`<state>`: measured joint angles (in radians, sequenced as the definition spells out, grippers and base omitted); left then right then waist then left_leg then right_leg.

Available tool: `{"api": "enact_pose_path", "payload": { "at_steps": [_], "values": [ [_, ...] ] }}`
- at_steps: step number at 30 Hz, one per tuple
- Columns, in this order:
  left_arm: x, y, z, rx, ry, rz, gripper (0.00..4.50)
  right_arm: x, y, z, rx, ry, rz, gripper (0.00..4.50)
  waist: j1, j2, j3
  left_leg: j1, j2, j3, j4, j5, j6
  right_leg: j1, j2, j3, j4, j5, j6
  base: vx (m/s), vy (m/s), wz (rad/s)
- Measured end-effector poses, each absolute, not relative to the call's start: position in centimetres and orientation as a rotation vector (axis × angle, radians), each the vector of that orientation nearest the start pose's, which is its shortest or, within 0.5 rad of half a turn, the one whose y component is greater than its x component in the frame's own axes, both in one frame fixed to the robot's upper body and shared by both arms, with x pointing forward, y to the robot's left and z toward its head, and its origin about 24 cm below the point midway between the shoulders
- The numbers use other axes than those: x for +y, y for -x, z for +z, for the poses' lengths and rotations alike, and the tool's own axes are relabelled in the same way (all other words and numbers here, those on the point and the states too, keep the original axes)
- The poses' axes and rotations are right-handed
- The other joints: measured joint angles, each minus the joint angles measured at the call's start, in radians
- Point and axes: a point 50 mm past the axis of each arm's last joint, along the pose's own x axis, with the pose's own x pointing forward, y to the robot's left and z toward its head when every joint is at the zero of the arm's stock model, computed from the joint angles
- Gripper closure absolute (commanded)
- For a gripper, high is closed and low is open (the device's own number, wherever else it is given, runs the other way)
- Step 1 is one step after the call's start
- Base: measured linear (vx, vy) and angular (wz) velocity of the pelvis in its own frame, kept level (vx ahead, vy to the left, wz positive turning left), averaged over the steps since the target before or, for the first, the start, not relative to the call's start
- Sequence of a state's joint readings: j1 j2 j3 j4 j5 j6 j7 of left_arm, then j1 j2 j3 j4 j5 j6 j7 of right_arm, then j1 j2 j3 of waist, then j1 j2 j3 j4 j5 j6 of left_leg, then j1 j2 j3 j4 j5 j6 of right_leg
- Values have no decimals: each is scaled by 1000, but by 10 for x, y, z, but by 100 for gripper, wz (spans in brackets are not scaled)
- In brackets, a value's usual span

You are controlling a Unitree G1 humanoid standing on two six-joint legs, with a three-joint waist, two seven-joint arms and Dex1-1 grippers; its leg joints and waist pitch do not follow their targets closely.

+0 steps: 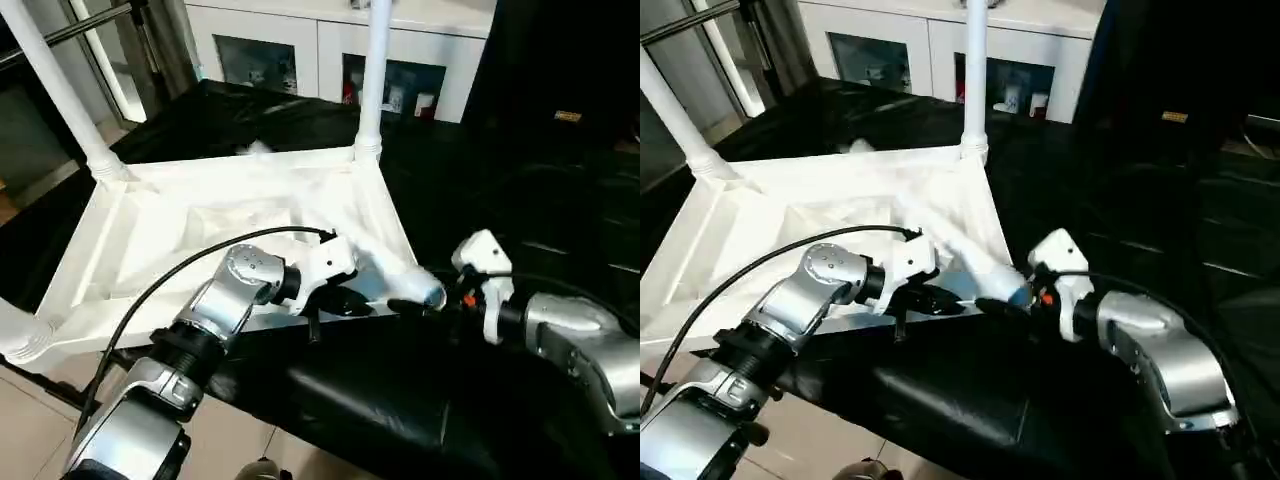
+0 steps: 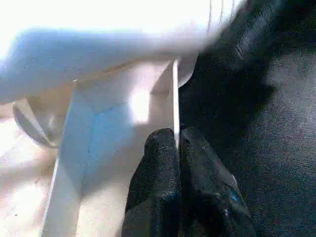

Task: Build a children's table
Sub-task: Insert table leg to table base

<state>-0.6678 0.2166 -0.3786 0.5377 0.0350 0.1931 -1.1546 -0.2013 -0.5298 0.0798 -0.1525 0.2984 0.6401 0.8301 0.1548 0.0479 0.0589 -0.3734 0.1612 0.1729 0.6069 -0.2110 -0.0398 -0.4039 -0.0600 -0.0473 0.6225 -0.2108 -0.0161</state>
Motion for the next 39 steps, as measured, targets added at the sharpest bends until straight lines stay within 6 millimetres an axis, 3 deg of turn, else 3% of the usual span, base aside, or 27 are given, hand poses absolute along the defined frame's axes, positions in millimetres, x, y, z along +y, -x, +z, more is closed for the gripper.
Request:
{"api": "enact_pose_path", "payload": {
  "at_steps": [7,23,26,30,31,35,39],
  "values": [
    [67,-317,67,366,-428,-1445,450,-173,-262,78,423,103,883,129,-1,1,0,0,0,0,3,0,0,0,0,0,4,0,0,0,0,0],
    [71,-311,67,326,-441,-1435,450,-176,-265,80,388,72,834,131,0,1,0,0,1,0,4,0,0,0,0,0,5,0,0,0,0,0],
    [72,-310,74,306,-412,-1430,394,-179,-265,81,382,66,820,132,-2,1,0,0,1,0,5,0,0,0,0,0,5,0,0,0,0,0],
    [72,-310,109,178,-235,-1428,373,-180,-264,79,385,60,815,132,-3,2,-1,0,1,0,6,0,0,0,0,0,6,0,0,0,0,0],
    [74,-310,114,164,-209,-1419,350,-180,-264,79,386,60,814,132,-5,4,-2,1,1,0,6,0,0,0,0,0,6,0,0,0,0,0],
    [79,-311,113,204,-135,-1403,331,-181,-263,78,388,58,810,132,-13,5,-3,2,1,0,6,1,-2,1,0,0,8,0,0,0,0,0],
    [90,-327,111,263,8,-1198,305,-181,-263,78,385,55,808,132,-13,5,-3,2,1,0,6,3,-2,1,0,0,9,1,-1,0,0,0]
  ]
}}
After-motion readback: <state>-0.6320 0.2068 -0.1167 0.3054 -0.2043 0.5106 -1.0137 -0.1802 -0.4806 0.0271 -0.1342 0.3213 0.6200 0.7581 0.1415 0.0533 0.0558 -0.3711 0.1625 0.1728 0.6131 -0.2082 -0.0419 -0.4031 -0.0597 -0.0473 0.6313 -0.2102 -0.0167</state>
